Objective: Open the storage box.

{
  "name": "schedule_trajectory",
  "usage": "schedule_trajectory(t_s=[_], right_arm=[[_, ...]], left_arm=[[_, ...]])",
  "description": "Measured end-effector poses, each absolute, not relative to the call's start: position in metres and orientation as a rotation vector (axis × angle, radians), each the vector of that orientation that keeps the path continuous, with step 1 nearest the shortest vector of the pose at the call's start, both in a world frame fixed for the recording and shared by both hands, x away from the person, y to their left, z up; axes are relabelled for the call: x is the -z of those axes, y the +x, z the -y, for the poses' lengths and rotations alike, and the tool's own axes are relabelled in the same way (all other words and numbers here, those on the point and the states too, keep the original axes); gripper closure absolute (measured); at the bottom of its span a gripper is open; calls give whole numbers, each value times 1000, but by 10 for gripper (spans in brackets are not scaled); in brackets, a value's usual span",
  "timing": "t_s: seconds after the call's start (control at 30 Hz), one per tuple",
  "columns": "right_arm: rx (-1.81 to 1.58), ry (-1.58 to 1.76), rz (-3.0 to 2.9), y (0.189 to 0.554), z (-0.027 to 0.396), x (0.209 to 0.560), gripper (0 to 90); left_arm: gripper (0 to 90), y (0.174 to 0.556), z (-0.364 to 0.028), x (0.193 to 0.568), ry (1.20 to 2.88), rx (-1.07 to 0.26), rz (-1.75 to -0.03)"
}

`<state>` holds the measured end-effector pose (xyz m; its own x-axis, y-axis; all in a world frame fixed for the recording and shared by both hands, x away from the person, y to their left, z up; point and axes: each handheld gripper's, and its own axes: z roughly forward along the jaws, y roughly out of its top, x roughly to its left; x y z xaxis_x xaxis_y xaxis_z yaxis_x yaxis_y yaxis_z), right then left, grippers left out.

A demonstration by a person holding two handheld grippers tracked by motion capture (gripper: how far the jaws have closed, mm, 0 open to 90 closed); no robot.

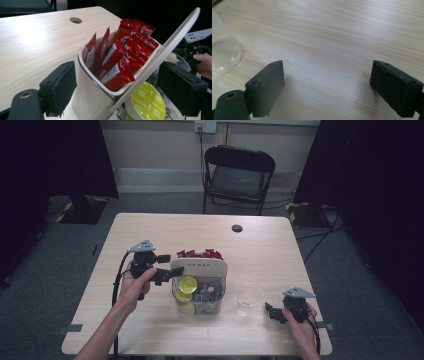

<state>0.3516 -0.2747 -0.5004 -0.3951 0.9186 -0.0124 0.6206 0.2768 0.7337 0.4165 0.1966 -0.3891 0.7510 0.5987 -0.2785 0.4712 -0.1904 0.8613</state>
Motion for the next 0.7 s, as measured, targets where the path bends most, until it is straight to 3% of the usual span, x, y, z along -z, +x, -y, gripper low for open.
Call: schedule_trajectory(t_s=[0.7], right_arm=[[-920, 1385, -2118, 350, 276, 500, 127]], left_arm=[[143, 420, -198, 390, 1835, -174, -882]])
